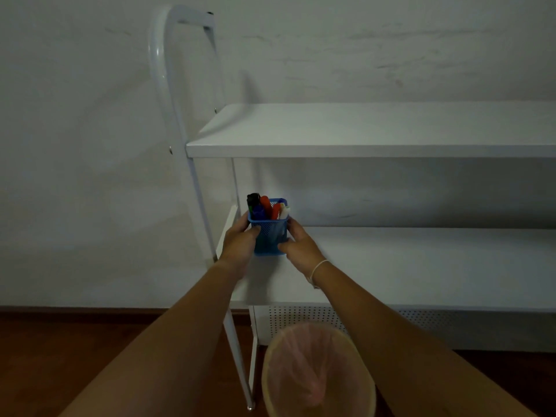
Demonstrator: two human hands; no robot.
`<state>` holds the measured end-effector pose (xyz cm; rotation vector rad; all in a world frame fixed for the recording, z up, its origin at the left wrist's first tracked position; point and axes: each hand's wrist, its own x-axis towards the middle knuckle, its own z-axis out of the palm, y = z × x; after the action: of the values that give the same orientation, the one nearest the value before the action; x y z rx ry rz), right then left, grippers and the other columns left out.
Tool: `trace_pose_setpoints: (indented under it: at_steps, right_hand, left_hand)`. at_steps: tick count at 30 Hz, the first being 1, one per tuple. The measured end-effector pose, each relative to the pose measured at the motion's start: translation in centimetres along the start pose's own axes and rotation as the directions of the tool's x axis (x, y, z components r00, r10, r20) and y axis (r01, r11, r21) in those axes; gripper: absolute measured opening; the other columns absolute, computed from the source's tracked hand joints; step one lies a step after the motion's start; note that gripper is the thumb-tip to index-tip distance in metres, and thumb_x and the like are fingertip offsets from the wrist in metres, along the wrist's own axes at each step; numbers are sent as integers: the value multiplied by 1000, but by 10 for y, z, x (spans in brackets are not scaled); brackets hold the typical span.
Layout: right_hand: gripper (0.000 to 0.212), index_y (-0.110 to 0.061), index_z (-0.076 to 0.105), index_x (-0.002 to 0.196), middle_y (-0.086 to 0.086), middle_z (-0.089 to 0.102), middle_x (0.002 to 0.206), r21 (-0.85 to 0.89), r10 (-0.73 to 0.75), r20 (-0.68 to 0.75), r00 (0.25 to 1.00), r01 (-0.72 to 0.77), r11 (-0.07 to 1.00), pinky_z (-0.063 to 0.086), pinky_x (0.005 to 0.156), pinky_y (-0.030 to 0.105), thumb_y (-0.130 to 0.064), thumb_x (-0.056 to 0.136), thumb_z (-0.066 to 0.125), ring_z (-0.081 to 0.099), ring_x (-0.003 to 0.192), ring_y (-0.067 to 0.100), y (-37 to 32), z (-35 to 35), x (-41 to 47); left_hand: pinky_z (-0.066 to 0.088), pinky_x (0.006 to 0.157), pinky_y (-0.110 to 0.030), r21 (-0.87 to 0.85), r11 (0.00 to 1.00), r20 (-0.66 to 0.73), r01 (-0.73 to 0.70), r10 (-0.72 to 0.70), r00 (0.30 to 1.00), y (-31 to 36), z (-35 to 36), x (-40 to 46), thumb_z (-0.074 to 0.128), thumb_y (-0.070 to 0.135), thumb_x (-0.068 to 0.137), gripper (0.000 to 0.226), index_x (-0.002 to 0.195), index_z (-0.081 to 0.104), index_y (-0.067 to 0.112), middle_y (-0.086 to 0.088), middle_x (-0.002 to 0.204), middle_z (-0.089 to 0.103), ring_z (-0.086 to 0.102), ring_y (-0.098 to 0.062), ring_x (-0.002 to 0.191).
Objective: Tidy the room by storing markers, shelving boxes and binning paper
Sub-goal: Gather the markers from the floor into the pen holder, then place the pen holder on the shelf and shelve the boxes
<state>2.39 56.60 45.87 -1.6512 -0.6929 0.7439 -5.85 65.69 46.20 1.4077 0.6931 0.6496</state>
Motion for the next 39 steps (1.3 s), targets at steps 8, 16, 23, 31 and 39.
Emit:
trace_pose_setpoints:
  at_steps: [8,16,23,31,39]
  right_hand:
    - [75,-24,13,150,10,31,152,-124,35,89,995,-24,992,37,93,26,9,90,42,36,135,29,-8,4,1]
    - [72,-25,11,150,9,27,154,-229,101,6,995,-97,969,35,85,22,-7,91,49,42,130,25,-5,-27,-29]
    - [69,-19,15,150,9,23,156,-268,61,-124,990,-93,959,30,102,26,-16,92,53,31,139,24,-14,-87,-77]
    - [69,-18,18,149,10,24,155,-251,-47,-282,958,-26,968,28,107,27,-18,91,55,28,141,22,-35,-159,-158]
    - [71,-18,21,149,9,30,153,-249,-44,-527,849,-104,963,30,111,33,-27,89,58,31,140,23,-19,-255,-284]
  left_hand:
    - [52,87,-32,-8,1000,-69,30,-30,997,5,-1,3,42,5,96,39,123,59,28,-3,117,62,57,-24,109]
    - [45,100,-37,22,994,-147,103,-99,984,11,3,-15,43,8,91,57,144,38,27,-8,131,57,54,-29,117]
    - [40,85,-34,-18,997,-126,73,-75,989,31,31,-56,48,10,93,36,130,51,9,-12,111,54,49,-23,99]
    - [41,90,-31,130,990,10,51,-53,999,56,97,-102,44,12,93,50,143,38,7,-11,145,42,49,-27,118]
    - [43,90,-35,85,996,361,-14,-18,933,66,229,-184,50,20,93,47,139,43,13,-8,133,49,48,-29,120]
